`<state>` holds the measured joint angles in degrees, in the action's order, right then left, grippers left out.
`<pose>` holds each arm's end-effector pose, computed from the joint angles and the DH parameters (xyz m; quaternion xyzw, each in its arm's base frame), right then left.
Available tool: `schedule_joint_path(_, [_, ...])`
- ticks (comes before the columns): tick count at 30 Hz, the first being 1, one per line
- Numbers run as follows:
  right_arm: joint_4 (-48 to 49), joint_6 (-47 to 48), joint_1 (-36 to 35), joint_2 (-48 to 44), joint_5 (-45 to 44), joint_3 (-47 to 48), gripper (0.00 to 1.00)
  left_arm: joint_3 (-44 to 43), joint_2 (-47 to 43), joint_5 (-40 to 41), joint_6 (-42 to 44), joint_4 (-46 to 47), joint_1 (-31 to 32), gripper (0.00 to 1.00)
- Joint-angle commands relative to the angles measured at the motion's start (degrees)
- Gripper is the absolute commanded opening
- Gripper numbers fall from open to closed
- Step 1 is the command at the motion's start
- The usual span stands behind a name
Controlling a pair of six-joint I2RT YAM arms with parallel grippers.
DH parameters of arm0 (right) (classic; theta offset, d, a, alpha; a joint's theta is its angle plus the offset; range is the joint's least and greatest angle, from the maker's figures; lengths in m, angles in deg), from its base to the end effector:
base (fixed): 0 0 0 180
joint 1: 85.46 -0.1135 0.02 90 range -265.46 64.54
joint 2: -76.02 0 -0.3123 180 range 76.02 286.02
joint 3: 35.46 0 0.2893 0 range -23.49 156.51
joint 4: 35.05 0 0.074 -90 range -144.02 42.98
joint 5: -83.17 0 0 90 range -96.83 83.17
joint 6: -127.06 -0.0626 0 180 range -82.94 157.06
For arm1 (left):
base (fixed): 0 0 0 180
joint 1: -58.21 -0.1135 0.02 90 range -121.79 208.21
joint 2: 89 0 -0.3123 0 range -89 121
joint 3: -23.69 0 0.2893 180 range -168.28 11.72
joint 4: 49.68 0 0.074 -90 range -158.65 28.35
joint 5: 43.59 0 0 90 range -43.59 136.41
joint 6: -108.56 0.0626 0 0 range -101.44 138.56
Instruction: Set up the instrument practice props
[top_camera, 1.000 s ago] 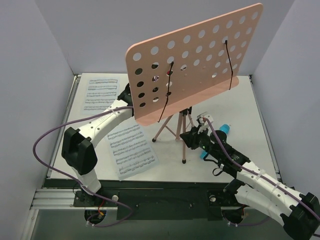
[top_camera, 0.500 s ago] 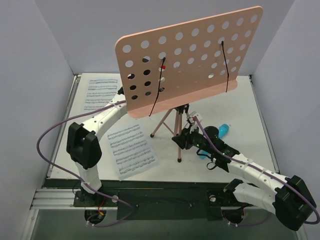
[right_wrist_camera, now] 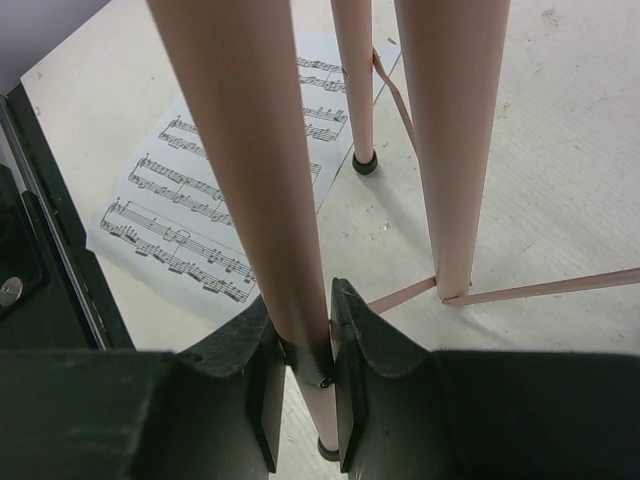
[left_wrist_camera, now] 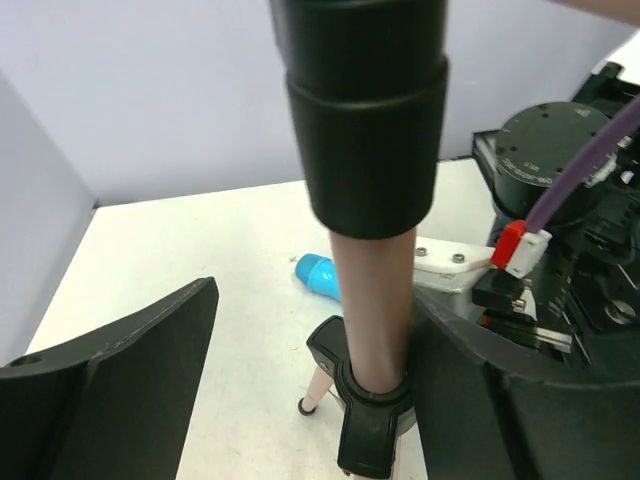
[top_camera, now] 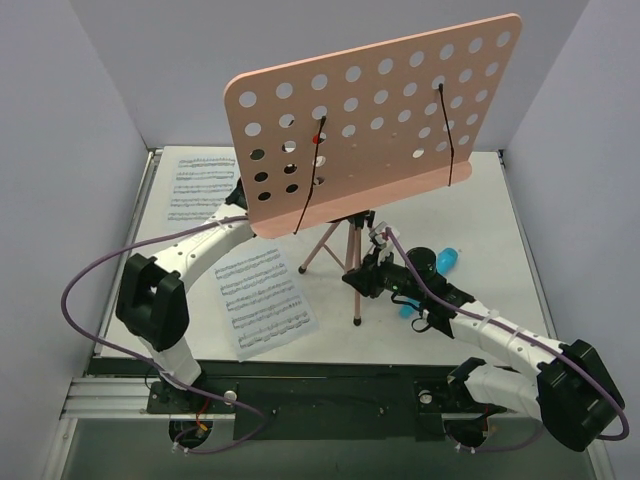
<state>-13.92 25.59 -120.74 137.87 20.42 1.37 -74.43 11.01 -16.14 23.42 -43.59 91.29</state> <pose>0.1991 0.1760 0.2577 -0.3039 0.6617 0.4212 0.5407 0.3602 -0.3009 0.4190 0.5488 0.4266 -0.4954 0.5211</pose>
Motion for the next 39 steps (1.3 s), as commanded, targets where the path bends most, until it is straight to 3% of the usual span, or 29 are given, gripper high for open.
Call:
schedule_joint_path(1, [4.0, -3.9, -0.5, -0.1, 5.7, 1.2, 0.08, 8.0, -3.7, 13.5, -3.8, 7.1, -0.4, 0.84])
schedule_joint_path(8, [4.9, -4.3, -0.5, 0.4, 5.6, 1.2, 0.09, 13.7, -6.4, 24.8, -14.6, 18.3, 1.5, 0.87])
schedule_joint_path(17, [4.8, -4.1, -0.4, 0.3, 5.1, 0.9, 0.09, 12.1, -7.7, 36.1, -15.6, 12.9, 6.0, 0.84])
schedule_joint_path(23, [4.9, -4.0, -0.5, 0.4, 5.2, 0.8, 0.09, 12.8, -9.2, 38.8, -15.1, 11.1, 6.4, 0.80])
schedule_joint_path(31, [5.0, -4.0, -0.5, 0.6, 5.9, 1.1, 0.09, 11.5, -10.5, 39.3, -15.8, 10.2, 6.5, 0.57])
schedule_joint_path(39, [5.5, -4.2, -0.5, 2.2, 7.1, 2.1, 0.12, 8.6, -9.5, 35.6, -15.6, 8.7, 5.9, 0.03])
